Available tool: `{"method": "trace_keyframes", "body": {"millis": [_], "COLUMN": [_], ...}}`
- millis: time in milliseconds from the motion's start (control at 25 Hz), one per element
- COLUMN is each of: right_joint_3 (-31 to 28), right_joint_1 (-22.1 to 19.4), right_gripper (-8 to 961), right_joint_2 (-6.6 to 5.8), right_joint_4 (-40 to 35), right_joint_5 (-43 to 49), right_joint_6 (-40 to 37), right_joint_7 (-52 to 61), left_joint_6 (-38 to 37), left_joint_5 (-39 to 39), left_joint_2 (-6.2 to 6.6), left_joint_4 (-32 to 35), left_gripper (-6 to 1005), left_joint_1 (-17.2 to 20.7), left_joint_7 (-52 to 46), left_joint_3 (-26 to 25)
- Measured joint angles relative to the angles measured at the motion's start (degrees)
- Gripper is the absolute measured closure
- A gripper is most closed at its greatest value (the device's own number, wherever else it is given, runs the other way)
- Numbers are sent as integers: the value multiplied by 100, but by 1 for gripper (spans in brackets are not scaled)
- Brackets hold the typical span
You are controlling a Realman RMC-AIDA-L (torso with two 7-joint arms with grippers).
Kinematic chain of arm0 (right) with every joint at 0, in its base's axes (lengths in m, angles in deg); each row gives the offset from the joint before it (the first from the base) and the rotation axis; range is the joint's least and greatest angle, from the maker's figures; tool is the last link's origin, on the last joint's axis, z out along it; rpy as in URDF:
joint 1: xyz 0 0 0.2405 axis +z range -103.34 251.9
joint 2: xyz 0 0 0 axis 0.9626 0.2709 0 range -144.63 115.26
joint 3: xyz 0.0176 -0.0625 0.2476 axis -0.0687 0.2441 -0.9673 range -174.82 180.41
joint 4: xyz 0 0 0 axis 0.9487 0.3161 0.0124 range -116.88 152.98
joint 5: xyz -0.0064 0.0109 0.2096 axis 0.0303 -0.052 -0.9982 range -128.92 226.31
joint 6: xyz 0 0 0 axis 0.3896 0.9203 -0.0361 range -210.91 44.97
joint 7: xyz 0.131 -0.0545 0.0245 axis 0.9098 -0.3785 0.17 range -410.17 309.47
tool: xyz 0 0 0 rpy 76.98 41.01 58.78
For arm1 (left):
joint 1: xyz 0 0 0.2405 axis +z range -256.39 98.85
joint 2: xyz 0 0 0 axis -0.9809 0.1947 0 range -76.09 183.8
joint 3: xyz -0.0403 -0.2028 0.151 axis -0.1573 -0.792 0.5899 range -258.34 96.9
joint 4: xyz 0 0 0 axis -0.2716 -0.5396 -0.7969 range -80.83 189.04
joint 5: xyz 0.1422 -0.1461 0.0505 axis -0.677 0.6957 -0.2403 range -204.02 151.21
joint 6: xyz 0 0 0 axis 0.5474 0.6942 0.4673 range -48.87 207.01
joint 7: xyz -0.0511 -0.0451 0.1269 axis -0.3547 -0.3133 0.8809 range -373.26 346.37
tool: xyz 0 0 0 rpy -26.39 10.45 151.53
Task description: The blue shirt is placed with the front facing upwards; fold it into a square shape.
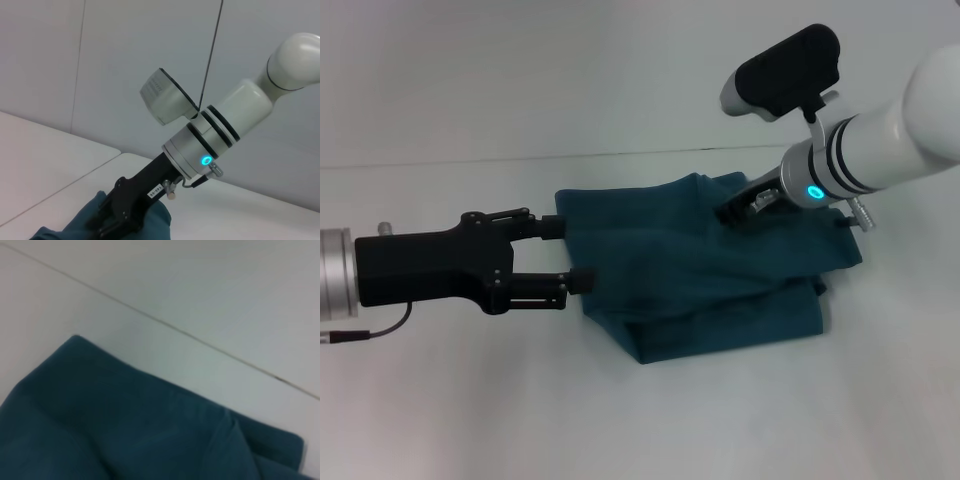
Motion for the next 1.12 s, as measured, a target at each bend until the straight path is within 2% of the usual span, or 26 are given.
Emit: {"method": "trace_keyframes", "body": {"millis": [360,520,680,800,1120], "right_joint_3": [868,1264,1473,1671,1625], "right_joint_1": [-679,-946,-1075,-1276,-1712], "right_gripper": [577,540,478,466,466], "right_joint_2": [10,13,13,13,-14], "right_joint_4": [-1185,-1514,-1635,-1885,-2795], "right_joint_5": [-57,-456,-562,-565,-538], "right_joint_6": [-700,-941,-985,-989,-1520], "right_joint_7": [466,554,699,868,1018], "left_joint_6": [-30,-27,-23,-27,-22], "left_joint_5": [1,2,3,3,3], "left_joint_2": [-17,-30,-39,-40,-38], "left_joint_4": [15,22,29,35,42], "left_gripper": [135,135,135,135,135], "left_joint_1": [3,2,7,10,19], "left_joint_7": [-24,-27,-27,-27,-27], "left_joint_3": [-1,-7,-10,-10,-8]}}
